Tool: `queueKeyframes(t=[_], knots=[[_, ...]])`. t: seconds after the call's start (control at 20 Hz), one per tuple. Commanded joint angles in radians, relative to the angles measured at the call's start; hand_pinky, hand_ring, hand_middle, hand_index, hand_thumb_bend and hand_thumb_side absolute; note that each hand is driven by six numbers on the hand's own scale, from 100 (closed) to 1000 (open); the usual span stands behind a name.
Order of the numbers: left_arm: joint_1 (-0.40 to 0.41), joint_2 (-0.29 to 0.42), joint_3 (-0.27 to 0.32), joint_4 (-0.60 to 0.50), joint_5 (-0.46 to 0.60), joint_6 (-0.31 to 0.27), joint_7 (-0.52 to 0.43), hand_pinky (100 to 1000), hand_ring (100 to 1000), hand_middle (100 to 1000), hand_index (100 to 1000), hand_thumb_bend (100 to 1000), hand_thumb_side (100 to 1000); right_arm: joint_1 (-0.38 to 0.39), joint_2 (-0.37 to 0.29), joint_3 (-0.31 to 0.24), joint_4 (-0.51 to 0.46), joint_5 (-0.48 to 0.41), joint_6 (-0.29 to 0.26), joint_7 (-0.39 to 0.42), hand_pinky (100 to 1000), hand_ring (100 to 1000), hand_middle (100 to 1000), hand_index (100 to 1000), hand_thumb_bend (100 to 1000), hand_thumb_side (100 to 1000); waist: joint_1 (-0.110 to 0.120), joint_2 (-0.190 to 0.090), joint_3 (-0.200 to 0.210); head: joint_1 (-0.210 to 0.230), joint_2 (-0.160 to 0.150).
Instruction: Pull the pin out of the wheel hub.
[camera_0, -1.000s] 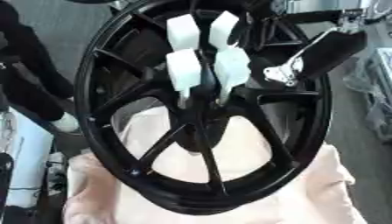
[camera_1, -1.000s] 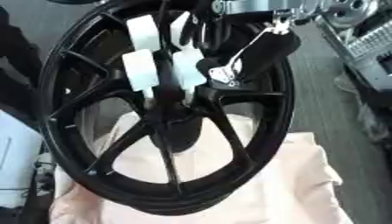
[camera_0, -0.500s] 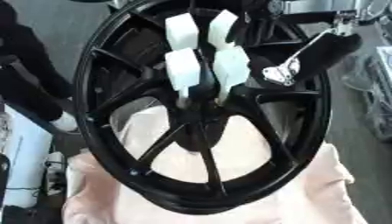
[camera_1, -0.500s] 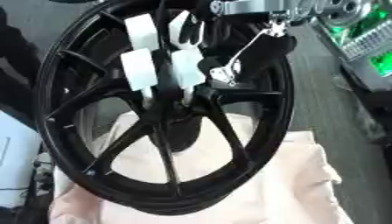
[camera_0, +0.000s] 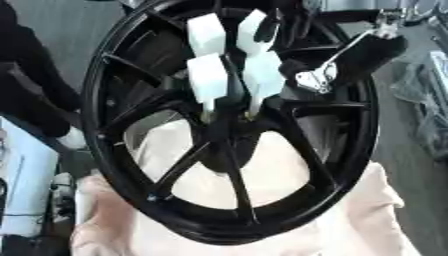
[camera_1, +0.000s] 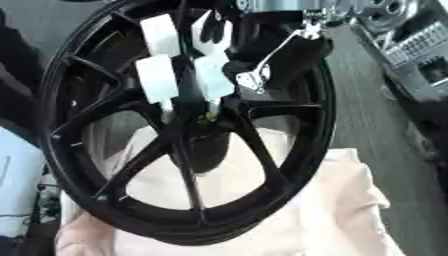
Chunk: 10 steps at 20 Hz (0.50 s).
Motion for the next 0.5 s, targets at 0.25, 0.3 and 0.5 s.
queueKeyframes(t=[0.25, 0.3, 0.5], knots=[[-0.018, 0.022, 0.010, -0.025, -0.004, -0.001, 0.000, 631, 777, 667, 724, 314, 653, -0.015, -0.003, -0.009, 0.002, 0.004, -0.008, -0.002, 685, 697, 743, 842, 100, 345, 0.001, -0.015, 0.006, -0.004, -0.002], [-0.018, 0.022, 0.009, -0.025, -0.004, -0.001, 0.000, 631, 777, 667, 724, 314, 653, -0.014, -0.003, -0.009, 0.004, 0.002, -0.010, 0.000, 685, 696, 741, 841, 100, 352, 0.000, -0.015, 0.006, -0.004, -0.002], [-0.019, 0.023, 0.009, -0.025, -0.004, -0.001, -0.001, 632, 776, 667, 723, 315, 652, -0.012, -0.003, -0.008, 0.007, 0.004, -0.012, 0.002, 681, 691, 729, 833, 100, 364, -0.001, -0.015, 0.008, -0.003, 0.001]])
